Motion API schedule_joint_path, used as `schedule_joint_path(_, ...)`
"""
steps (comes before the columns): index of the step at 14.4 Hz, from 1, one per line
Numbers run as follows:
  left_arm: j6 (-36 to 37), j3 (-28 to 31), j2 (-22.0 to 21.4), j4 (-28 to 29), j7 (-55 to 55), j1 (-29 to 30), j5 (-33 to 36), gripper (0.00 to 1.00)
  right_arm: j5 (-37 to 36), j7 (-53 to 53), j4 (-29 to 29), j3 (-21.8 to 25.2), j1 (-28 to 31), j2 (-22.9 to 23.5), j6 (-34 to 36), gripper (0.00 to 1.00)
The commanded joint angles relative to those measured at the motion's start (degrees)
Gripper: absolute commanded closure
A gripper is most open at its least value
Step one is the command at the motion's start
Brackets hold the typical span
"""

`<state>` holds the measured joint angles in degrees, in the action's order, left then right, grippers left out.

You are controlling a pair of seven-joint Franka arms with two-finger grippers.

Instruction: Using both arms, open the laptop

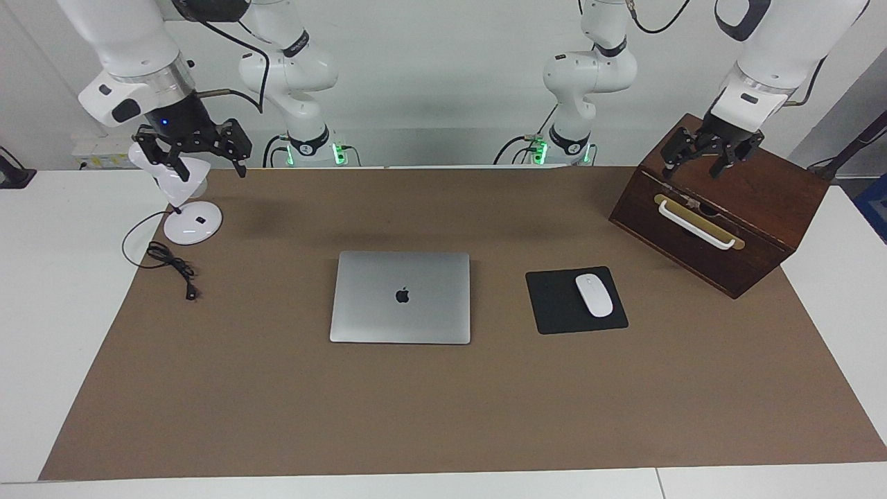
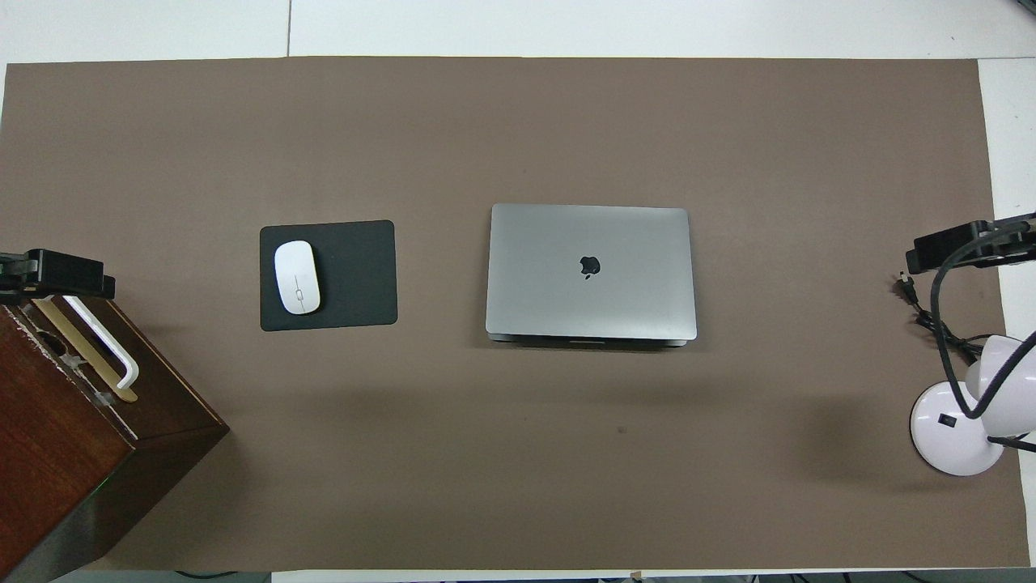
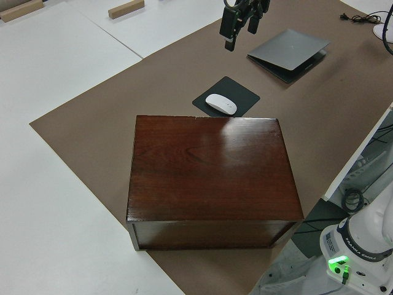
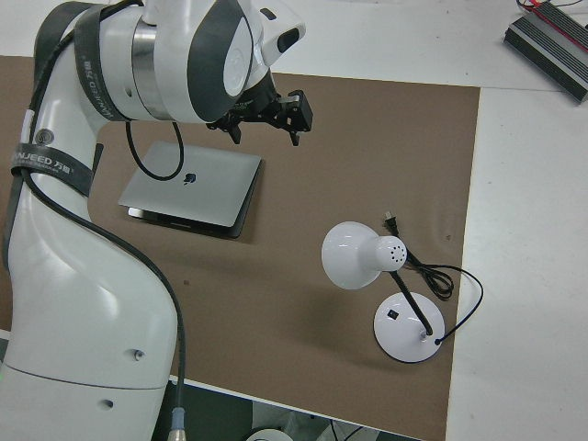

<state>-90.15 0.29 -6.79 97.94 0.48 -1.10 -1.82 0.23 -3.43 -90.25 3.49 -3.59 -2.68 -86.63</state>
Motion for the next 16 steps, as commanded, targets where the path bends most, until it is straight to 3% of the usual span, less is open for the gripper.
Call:
schedule_joint_path(1, 0.41, 0.06, -0.51, 0.06, 0.31, -0.66, 0.94, 0.00, -0.41, 0.53, 0.16, -0.41, 0.25, -0.22, 0.58, 0.00)
schedule_joint_path(12, 1.03, -0.02, -0.86, 0.23, -0.48, -1.01, 0.86, 0.00, -0.32, 0.26, -2.12, -0.50, -0.28, -1.44, 0.67, 0.00)
schedule_joint_path(13, 0.94, -0.02, -0.86, 0.23, -1.79, -1.01, 0.94, 0.10, -0.32, 0.09, -2.56, -0.50, -0.28, -1.71, 0.67, 0.00)
schedule_joint_path(15, 0.07, -0.11, -0.86, 0.23, -2.86, -1.01, 0.94, 0.85, -0.32, -2.10, -2.56, -0.50, -0.28, -1.80, 0.59, 0.00)
schedule_joint_path(16, -0.03, -0.11, -0.77, 0.15, -2.68, -1.01, 0.94, 1.00, -0.24, -2.89, -2.65, -0.50, -0.28, -1.80, 0.58, 0.01)
